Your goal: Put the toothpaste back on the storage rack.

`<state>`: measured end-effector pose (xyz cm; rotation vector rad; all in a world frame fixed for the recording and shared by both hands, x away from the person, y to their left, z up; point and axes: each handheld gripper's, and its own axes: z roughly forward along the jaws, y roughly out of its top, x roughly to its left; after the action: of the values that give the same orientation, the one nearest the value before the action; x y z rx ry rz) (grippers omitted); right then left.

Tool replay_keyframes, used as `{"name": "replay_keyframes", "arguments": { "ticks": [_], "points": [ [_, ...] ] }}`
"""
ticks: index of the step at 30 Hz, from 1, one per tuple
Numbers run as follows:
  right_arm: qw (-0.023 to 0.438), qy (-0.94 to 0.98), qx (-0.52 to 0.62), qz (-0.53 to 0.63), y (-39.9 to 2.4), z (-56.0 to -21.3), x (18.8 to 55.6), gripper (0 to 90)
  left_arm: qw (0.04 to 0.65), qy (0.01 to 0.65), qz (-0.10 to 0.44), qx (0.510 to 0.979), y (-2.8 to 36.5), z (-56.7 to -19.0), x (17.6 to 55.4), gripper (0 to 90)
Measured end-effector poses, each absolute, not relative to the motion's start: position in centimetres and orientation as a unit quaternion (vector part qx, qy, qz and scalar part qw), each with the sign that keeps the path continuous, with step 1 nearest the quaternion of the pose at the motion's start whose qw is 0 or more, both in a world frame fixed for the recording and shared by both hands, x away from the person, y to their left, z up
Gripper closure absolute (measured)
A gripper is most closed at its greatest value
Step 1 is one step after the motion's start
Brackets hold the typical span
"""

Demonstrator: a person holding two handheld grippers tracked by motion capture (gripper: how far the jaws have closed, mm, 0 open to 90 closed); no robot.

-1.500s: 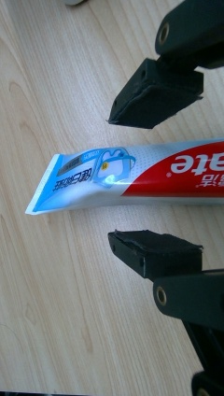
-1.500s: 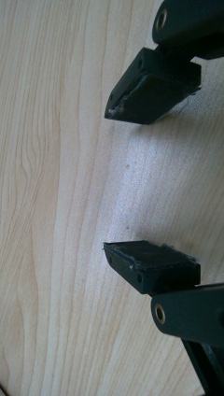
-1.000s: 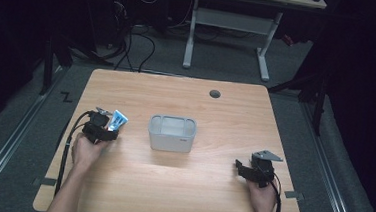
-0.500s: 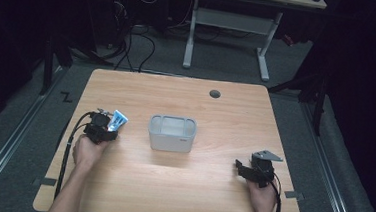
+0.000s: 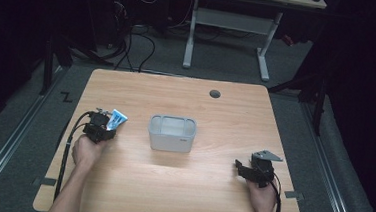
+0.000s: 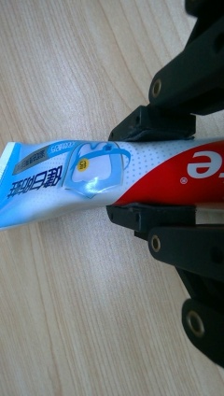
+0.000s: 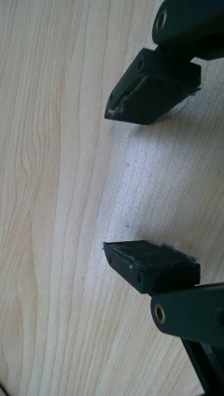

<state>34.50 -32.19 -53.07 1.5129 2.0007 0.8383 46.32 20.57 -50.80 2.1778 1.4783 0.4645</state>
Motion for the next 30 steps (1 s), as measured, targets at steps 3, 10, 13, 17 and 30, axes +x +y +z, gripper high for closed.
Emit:
{"name": "replay_keyframes", "arguments": {
  "ticks": [3, 10, 13, 17, 30],
  "points": [
    [0.246, 0.733, 0.554, 0.307, -32.2, -53.1, 34.5, 30.7, 0.236, 0.541, 0.163, 0.790, 20.8, -50.7, 46.4, 66.3],
    [0.246, 0.733, 0.555, 0.307, -32.2, -53.1, 34.5, 30.7, 0.240, 0.545, 0.159, 0.788, 21.0, -50.6, 46.2, 67.8],
    [0.246, 0.733, 0.555, 0.307, -32.2, -53.1, 34.5, 30.7, 0.239, 0.538, 0.158, 0.793, 20.8, -50.5, 46.1, 68.0],
    [0.246, 0.733, 0.555, 0.307, -32.2, -53.1, 34.5, 30.7, 0.244, 0.534, 0.158, 0.794, 20.8, -50.2, 45.9, 68.3],
    [0.246, 0.733, 0.555, 0.307, -32.2, -53.1, 34.5, 30.7, 0.279, 0.527, 0.166, 0.785, 21.1, -48.5, 44.7, 68.3]
  ]
}}
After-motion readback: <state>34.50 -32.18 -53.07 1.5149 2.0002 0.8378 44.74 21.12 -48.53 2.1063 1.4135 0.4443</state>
